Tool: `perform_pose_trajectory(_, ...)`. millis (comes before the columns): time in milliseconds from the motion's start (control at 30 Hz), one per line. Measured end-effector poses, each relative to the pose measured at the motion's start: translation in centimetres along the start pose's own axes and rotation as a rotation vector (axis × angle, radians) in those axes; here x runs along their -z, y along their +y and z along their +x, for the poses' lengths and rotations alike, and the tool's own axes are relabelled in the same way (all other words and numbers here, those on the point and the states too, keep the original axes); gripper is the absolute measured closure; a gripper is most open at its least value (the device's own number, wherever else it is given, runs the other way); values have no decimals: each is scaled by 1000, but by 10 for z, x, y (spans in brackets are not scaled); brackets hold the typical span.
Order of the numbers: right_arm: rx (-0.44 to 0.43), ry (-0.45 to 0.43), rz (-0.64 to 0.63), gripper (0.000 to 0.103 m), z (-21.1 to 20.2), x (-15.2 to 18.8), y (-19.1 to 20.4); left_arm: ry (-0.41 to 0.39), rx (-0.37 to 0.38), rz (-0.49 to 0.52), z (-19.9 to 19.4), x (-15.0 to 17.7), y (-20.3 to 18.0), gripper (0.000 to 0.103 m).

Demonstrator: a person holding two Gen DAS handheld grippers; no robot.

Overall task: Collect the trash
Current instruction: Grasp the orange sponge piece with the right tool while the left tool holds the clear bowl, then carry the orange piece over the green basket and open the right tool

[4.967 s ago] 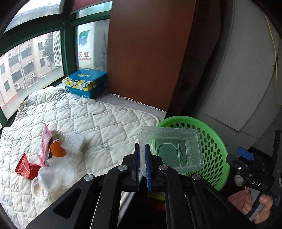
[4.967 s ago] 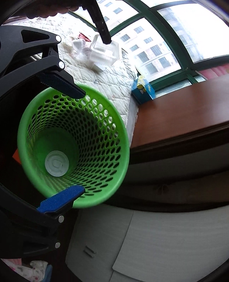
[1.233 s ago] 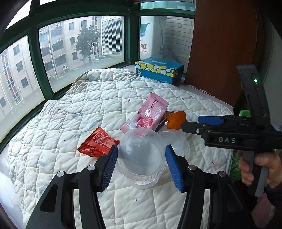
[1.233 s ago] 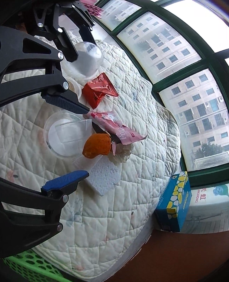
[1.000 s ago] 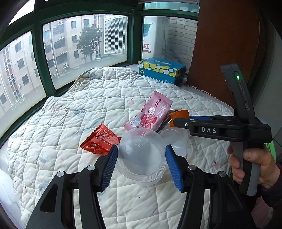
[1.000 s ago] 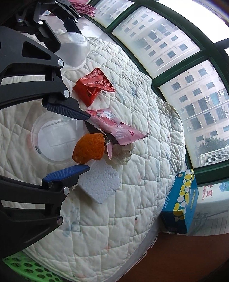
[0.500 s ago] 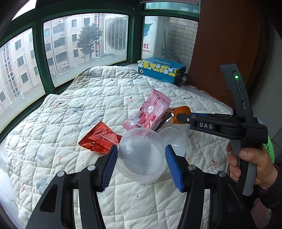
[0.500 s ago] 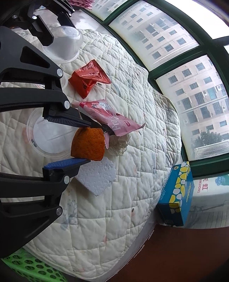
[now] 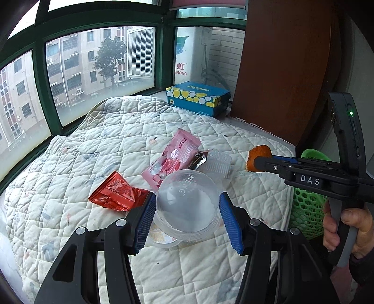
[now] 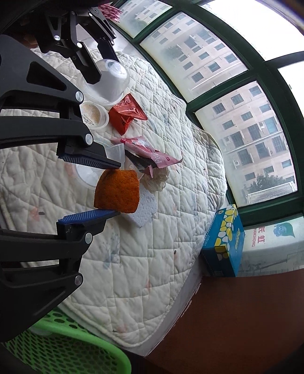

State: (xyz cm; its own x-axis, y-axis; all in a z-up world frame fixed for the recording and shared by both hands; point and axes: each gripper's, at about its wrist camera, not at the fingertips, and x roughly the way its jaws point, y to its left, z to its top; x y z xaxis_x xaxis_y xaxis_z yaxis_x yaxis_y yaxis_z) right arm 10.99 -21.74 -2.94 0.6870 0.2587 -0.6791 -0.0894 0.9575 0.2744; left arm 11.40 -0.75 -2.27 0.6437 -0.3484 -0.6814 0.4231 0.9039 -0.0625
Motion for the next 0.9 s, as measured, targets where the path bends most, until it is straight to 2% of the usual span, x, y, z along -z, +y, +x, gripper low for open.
perform_pose_trajectory(400, 67, -58, 71, 69, -67, 26, -50, -26, 73, 51, -4, -16, -55, 49)
perform_pose_trajectory(900, 247, -85, 169, 68, -137, 67, -133, -31, 191, 145, 0, -34, -138, 49)
